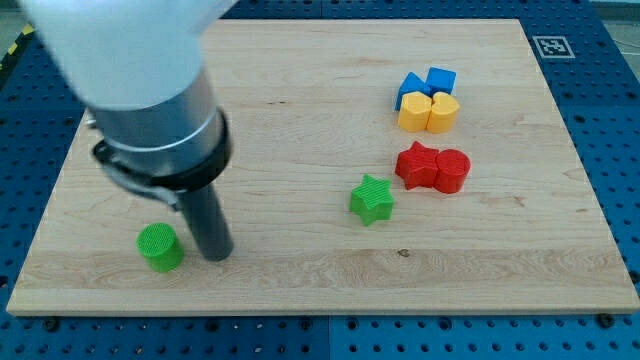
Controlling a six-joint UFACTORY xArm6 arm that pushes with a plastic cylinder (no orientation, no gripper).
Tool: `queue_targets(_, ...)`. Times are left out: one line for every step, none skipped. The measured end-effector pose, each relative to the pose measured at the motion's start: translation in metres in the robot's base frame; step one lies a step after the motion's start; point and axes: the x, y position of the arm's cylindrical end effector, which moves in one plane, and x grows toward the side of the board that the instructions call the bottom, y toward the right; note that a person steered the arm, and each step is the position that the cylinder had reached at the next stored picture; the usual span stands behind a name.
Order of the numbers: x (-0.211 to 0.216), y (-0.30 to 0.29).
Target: Point your arm below green star
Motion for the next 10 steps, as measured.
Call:
queue_targets(0.002, -0.034)
queue_targets(0.005, -0.078)
queue_targets(0.001, -0.082)
queue_targets(-0.033, -0.068)
queue_targets(-0.053, -0.040)
queue_targets(-0.052, -0.040)
queue_targets(-0.051, -0.006)
queue_targets(-0.036, 0.012)
queue_targets(-0.021, 0.038)
queue_targets(-0.020, 0.081)
